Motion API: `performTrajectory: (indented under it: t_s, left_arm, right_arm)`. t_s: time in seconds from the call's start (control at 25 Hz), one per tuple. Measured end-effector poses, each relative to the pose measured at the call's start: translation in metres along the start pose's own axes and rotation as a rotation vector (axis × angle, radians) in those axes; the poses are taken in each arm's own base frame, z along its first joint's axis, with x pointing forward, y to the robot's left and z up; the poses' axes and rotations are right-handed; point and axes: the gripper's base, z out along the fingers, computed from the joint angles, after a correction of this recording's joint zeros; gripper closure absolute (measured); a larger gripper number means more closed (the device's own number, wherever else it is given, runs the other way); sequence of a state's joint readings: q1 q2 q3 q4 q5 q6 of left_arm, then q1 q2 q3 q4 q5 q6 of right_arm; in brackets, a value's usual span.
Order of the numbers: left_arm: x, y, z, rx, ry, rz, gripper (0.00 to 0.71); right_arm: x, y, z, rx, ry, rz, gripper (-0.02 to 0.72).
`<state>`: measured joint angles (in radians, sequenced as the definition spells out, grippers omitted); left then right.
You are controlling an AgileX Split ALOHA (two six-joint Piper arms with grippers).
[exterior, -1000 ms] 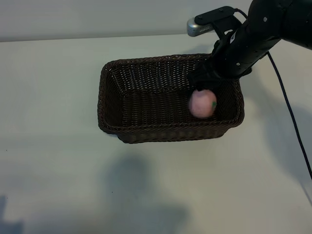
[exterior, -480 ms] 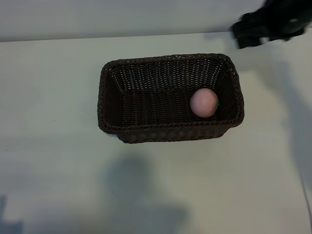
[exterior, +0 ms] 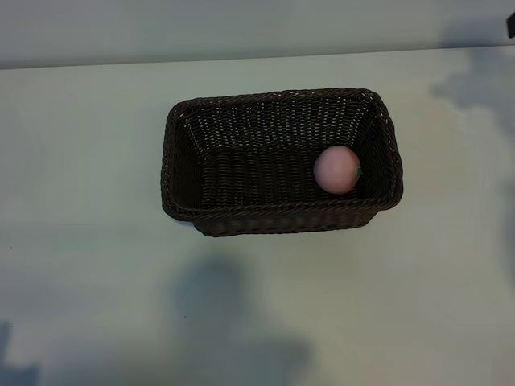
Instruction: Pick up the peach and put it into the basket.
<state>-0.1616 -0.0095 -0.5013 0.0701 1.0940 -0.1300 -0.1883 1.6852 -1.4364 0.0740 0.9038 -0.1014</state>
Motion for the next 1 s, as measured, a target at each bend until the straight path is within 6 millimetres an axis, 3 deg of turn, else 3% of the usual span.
performTrajectory:
  t_s: [0.2, 0.36, 0.64, 0.92, 1.0]
  left_arm:
    - [0.000, 0.000, 0.000, 0.000, 0.000, 0.000, 0.306]
    - [0.000, 0.000, 0.000, 0.000, 0.000, 0.000, 0.306]
    - [0.000, 0.000, 0.000, 0.000, 0.000, 0.002, 0.306]
    - [0.000, 0.000, 0.000, 0.000, 0.000, 0.002, 0.306]
    - [0.000, 0.000, 0.000, 0.000, 0.000, 0.002, 0.306]
  right_arm:
    - [0.005, 0.001, -0.012, -0.004, 0.029, -0.015, 0.108]
    - [0.011, 0.002, -0.048, 0.006, -0.005, -0.026, 0.107]
    - [0.043, 0.010, -0.154, 0.016, -0.169, -0.034, 0.108]
    - [0.103, 0.020, -0.246, 0.016, -0.347, -0.008, 0.108]
    - [0.128, 0.023, -0.275, 0.020, -0.444, -0.010, 0.108]
